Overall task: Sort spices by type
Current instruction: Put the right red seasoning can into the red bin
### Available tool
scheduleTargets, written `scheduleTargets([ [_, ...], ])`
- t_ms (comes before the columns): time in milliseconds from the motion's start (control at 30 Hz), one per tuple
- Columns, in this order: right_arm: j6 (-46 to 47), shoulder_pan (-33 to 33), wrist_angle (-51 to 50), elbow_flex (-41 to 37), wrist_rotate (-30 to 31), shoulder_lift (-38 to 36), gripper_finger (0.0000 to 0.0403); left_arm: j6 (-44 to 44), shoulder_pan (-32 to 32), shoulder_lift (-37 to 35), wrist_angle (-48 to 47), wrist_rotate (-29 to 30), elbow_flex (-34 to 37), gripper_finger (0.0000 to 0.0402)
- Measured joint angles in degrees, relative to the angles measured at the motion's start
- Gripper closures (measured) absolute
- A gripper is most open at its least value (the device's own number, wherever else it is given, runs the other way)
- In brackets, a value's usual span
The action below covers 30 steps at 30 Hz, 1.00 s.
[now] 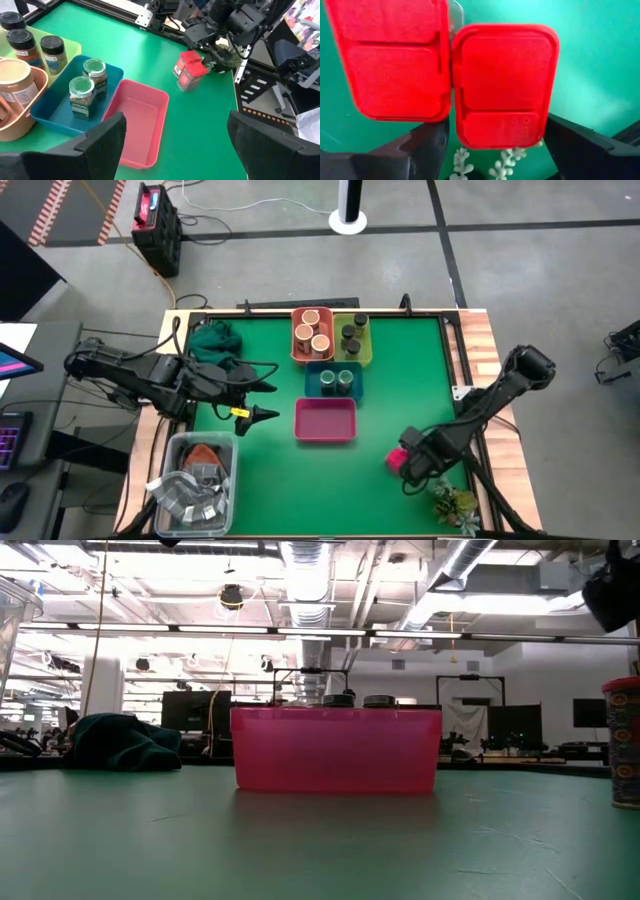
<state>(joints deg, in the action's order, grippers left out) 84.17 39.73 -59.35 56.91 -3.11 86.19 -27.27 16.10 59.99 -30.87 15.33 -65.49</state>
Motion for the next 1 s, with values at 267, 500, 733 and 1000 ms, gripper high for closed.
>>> scheduleTargets([
  [267,-5.61,-2.49,-1.84,-0.38,0.7,0.02,0.0061,0.75,0.0,0.0,-1.46,0.04,0.0,0.0072],
  [500,-13.29,-6.37,2.2,-1.68,1.23,0.02,0.0079,1.51,-0.11,0.0,-1.46,0.13,0.0,0.0072],
  [733,-16.37,-7.09,1.87,-2.45,0.32,0.04,0.0162,1.32,-0.12,-1.09,-3.0,0.47,-0.02,0.0072],
  [1000,-17.9,-9.23,-6.86,-2.63,0.17,-1.99,0.0165,0.63,-1.97,-3.32,-1.93,1.42,-0.02,0.0072],
])
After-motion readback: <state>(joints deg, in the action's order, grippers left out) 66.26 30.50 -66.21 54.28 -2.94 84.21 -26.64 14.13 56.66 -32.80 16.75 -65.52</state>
